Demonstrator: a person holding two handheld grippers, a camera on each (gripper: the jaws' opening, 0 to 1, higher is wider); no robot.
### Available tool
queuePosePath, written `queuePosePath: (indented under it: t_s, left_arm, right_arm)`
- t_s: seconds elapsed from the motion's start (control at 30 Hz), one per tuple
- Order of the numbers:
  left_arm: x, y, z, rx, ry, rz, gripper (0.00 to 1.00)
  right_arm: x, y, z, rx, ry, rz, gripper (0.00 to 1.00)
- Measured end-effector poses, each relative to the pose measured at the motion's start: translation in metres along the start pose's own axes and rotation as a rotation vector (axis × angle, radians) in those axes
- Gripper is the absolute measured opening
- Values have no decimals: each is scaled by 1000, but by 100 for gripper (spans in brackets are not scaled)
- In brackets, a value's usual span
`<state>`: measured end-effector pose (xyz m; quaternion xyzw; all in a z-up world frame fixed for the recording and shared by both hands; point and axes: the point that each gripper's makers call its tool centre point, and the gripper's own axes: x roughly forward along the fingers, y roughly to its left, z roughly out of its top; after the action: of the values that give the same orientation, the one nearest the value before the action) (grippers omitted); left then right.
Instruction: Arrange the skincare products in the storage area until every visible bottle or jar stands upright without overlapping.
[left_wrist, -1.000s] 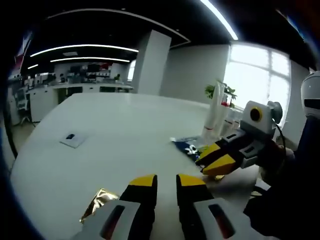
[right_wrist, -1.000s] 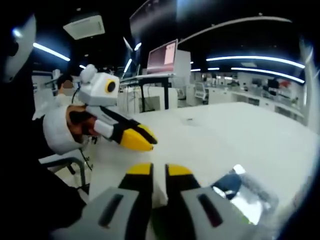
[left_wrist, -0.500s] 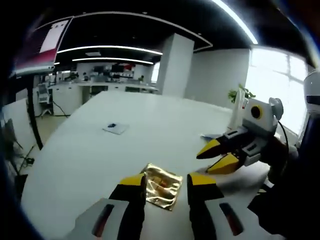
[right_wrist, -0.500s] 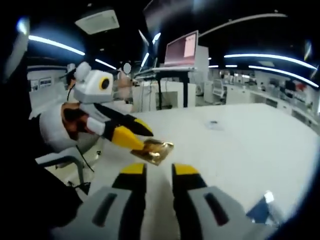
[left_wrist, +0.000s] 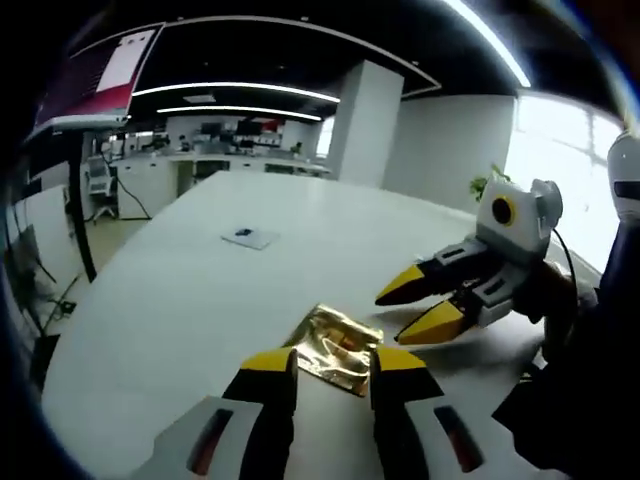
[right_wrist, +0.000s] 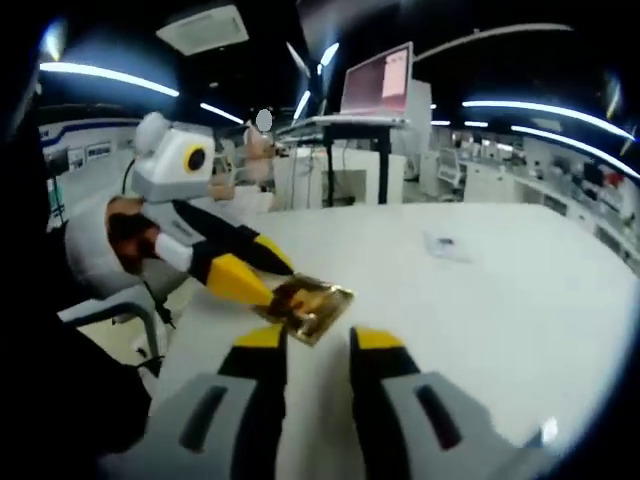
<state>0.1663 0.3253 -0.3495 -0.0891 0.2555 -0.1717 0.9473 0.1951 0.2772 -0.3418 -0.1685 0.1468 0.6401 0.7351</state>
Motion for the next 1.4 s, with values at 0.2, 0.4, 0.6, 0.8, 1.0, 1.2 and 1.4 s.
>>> queuePosePath:
  t_s: [0.2, 0.4, 0.6, 0.8, 1.0, 1.2, 1.4]
  left_arm:
    - [0, 2, -2, 0, 9, -1, 26]
    - [-3, 6, -4, -8, 16, 1, 22]
    - [-4, 8, -3, 1, 24, 5, 17]
    - [-3, 12, -3, 11, 33, 15, 10]
    - [-1, 16, -4, 4, 38, 28, 1]
    - [1, 14, -4, -13, 33, 14, 0]
    - [2, 14, -4, -26, 19, 7, 0]
  right_arm:
    - [7, 1, -1, -3, 8, 15, 24]
    - [17, 3, 2, -20, 14, 37, 23]
    - [24, 4, 4, -13, 19, 55, 23]
    - [26, 3, 4, 17, 24, 66, 24]
    - [28, 1, 5, 55, 17, 68, 27]
    - [28, -8, 8, 209, -17, 62, 24]
    - [31, -16, 8, 313, -32, 61, 17]
